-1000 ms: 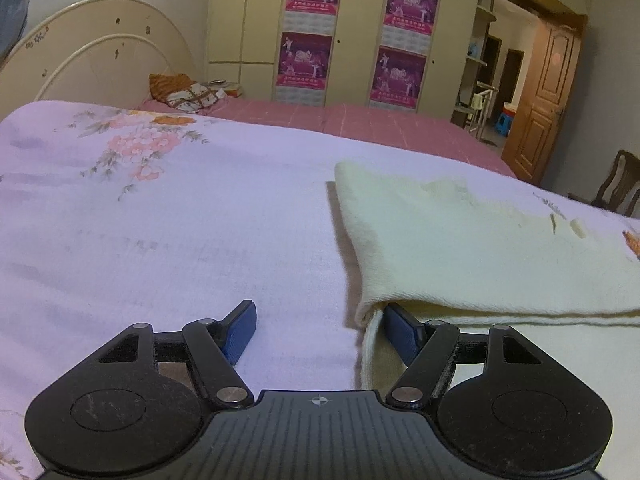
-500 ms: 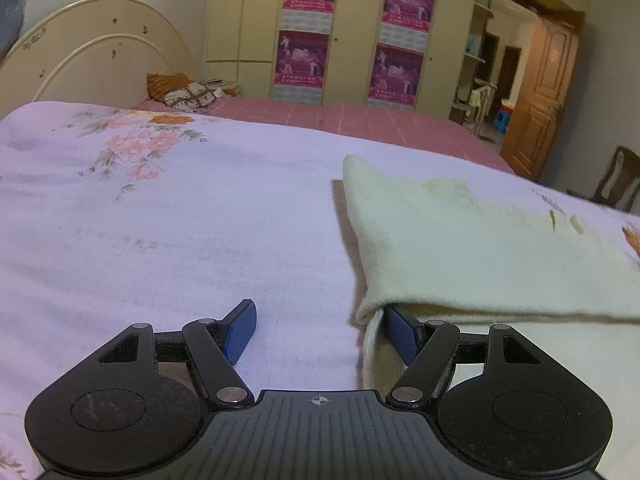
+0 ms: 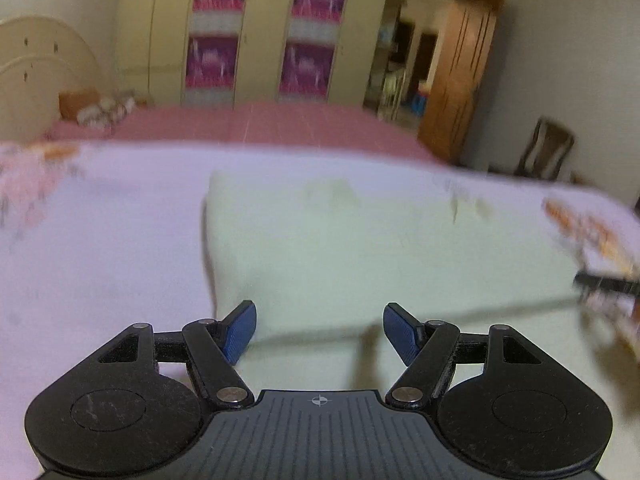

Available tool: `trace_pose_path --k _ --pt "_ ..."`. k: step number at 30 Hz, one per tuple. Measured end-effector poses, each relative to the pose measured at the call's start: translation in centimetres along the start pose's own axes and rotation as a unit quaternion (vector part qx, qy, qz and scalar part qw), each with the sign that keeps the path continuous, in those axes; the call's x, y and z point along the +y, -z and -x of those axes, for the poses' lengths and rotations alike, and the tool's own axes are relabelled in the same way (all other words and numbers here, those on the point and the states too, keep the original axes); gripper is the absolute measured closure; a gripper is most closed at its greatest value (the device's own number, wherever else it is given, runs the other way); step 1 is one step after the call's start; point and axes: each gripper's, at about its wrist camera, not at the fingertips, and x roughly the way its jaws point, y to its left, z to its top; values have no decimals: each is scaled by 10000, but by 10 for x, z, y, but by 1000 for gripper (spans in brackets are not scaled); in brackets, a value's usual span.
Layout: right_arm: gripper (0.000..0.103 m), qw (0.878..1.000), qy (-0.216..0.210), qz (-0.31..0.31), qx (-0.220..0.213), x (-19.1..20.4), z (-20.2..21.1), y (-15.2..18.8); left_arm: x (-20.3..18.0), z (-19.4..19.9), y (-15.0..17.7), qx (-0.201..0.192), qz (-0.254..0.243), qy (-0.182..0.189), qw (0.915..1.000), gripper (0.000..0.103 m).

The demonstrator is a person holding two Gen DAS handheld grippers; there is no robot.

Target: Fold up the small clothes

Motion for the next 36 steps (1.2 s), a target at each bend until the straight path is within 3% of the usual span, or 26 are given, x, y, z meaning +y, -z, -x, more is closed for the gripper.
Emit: trace_pose_path --k 2,4,7,10,16,19,22,25,30,33,36 --pt "94 10000 32 -47 81 -8 0 3 0 9 8 20 -160 -3 9999 32" --pt "85 9998 147 -117 51 -17 6 1 5 19 5 -115 -67 13 9999 32" --pt "85 9993 -9 -336 -181 -23 12 -9 3 21 -16 -561 -104 -84 9983 32" --pt "85 9992 -226 -242 -225 -2 0 -22 -6 -3 -43 -690 -278 -186 9971 32" --pt "84 9947 -1000 241 -82 76 -45 -37 -23 -56 -70 -358 -636 -155 9972 32" --pt "84 9914 -1266 284 178 105 -73 -34 -23 -71 -71 -237 -776 -371 9960 31" --pt "83 9906 -1311 339 216 119 -84 -30 -10 -78 -66 -140 -564 -511 9970 31" --pt "85 9916 -1226 374 168 118 -82 -31 9 -76 -63 -206 -334 -426 9983 31" --pt "87 9972 -705 210 152 96 -77 -35 20 -66 -68 -355 -279 -657 9968 32" --pt "75 9959 -863 241 124 109 -78 -40 14 -67 -79 -527 -402 -541 9963 31" --pt "75 9926 -1125 435 156 134 -87 -42 12 -91 -82 -193 -499 -628 9966 31"
